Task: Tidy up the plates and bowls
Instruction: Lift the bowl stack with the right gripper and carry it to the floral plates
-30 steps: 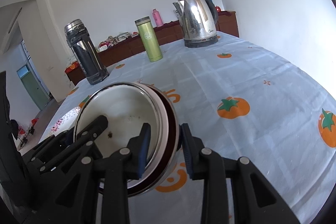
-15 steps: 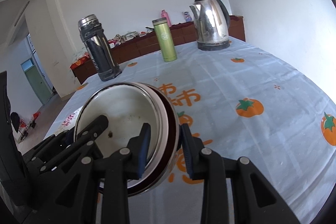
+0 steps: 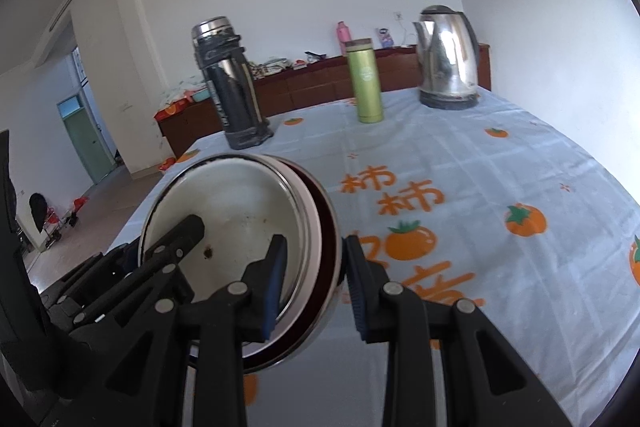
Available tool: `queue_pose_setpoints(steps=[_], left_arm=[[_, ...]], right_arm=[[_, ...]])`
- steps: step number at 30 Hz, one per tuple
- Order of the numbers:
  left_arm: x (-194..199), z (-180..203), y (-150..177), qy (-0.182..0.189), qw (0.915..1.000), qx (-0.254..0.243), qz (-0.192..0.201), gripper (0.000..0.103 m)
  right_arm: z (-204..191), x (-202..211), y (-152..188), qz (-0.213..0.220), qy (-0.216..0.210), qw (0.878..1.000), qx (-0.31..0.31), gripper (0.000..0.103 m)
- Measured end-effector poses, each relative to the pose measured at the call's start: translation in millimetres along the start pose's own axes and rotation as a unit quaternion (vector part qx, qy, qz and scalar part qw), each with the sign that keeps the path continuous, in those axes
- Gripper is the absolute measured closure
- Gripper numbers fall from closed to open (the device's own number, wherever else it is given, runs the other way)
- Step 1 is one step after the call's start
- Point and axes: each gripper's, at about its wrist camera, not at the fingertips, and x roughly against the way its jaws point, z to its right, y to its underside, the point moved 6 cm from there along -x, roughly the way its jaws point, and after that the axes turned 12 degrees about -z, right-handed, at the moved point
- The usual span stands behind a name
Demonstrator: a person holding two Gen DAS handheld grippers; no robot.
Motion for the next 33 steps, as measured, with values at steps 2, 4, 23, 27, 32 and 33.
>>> queue_pose_setpoints(steps=[2,4,23,27,32,33], left_arm=[[1,-12,-1,-0.004,1.0000,0.007,0.002,0.080],[2,-24,-3,-0.007,0.9998,0.016,0.003,0.080],[-21,-99,-25,-0.046,0.9968,0.065,-0.001,0.080],[-31,-108,-29,-0.054,0.9961,0.069,-0.007,0.080],[-44,-118,-27,-0.060,0.9950,0.077,-0.020,0.080],[-47,-119,-27,-0.062,0.9948,0.077,-0.023,0.080]], right_arm=[[-11,-2,-2,0.000,-0.005,1.000,0.005,0.073],[-21,-5,-3,0.000,-0.011,1.000,0.010,0.073],[-86,-51,-27,-0.014,-0.061,0.998,0.024,0.073],[-92,-64,-31,-0.022,-0.072,0.997,0.021,0.073],[-98,-79,-33,-0.032,-0.076,0.996,0.025,0.073],[-98,-82,-33,-0.034,-0.077,0.996,0.025,0.073]])
